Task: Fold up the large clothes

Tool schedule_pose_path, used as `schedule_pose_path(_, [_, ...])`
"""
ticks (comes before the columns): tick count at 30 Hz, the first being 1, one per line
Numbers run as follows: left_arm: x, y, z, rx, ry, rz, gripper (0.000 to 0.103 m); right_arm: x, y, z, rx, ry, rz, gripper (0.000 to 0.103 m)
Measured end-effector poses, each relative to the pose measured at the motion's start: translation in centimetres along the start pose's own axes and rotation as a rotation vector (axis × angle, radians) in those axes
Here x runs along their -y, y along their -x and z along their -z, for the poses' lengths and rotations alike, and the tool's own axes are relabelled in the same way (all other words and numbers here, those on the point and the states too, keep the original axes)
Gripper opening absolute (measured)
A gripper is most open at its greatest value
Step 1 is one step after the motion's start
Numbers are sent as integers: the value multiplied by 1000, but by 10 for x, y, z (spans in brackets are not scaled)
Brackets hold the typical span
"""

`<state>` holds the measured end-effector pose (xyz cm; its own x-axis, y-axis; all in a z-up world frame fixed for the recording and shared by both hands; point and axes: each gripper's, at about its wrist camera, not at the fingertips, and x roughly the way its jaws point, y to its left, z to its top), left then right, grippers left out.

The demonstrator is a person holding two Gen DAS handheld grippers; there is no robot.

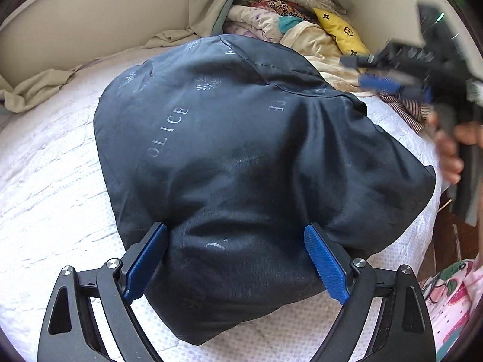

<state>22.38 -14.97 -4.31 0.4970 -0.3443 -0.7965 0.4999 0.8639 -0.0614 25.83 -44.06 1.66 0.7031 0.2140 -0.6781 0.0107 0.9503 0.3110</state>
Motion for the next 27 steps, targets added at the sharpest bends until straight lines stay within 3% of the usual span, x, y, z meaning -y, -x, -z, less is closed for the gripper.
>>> schedule_pose_path(3, [8,-3,0,4,-30,-26,93,-32,10,-4,42,110,-38,35])
schedule_pose_path(9, [12,-8,4,2,-59,-31,93,-74,-45,-24,-104,194,-64,31])
schedule_pose_path(18, [13,-17,4,0,-72,-9,94,-56,-147,-20,-358,145,24,27])
schedule_pose_path(27, [16,-30,4,5,-94,-5,96,-29,-192,-4,-394,92,33,25])
